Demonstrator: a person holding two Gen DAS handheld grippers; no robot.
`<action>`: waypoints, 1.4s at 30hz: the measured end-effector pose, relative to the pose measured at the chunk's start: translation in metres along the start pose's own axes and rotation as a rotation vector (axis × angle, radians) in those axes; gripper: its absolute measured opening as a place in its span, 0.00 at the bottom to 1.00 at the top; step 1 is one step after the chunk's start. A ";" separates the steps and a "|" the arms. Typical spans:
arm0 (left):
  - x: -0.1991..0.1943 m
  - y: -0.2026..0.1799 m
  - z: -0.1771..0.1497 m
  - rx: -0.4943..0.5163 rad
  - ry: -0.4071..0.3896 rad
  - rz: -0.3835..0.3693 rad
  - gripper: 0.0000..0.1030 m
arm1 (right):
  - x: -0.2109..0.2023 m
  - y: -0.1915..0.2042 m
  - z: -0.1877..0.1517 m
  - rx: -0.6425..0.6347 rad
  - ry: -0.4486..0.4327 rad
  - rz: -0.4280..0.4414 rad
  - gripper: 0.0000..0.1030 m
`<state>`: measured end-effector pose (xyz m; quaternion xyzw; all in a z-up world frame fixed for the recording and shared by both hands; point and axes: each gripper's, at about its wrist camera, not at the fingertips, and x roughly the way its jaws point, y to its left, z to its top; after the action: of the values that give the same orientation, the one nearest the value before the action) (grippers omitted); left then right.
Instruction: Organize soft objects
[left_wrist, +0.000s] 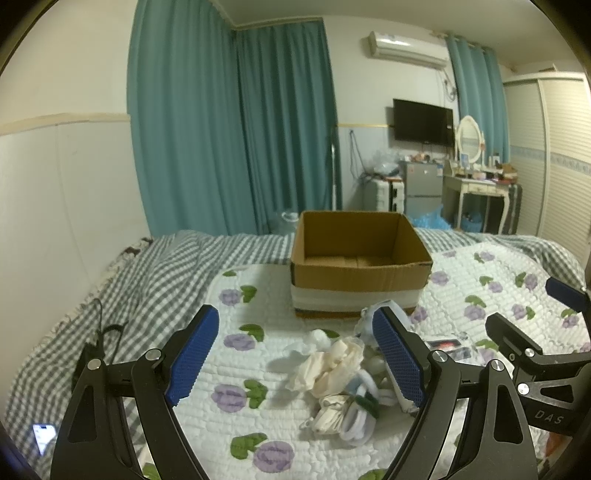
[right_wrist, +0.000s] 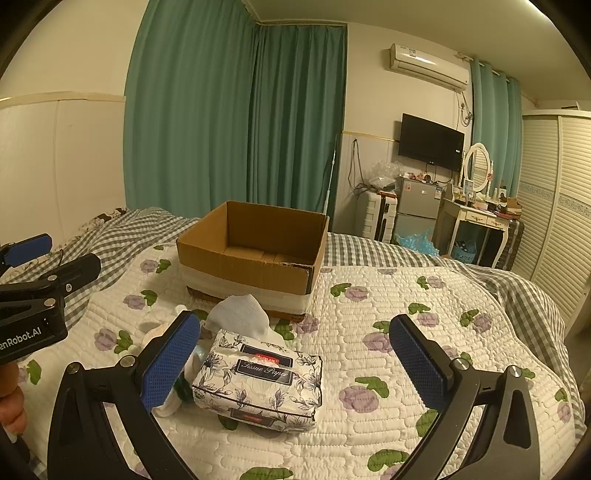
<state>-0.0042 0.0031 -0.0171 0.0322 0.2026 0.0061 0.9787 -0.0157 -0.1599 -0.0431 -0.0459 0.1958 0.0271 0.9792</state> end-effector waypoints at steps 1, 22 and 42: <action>0.000 0.000 0.000 0.000 0.000 0.001 0.84 | 0.000 0.000 0.000 0.000 -0.001 0.000 1.00; 0.001 0.003 0.003 -0.007 0.007 0.001 0.84 | 0.000 0.002 -0.004 -0.008 0.007 0.006 1.00; 0.046 0.022 -0.040 0.001 0.154 0.000 0.84 | 0.060 0.050 -0.038 -0.142 0.219 0.072 1.00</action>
<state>0.0222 0.0288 -0.0703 0.0322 0.2773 0.0085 0.9602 0.0209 -0.1120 -0.1054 -0.1108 0.3007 0.0709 0.9446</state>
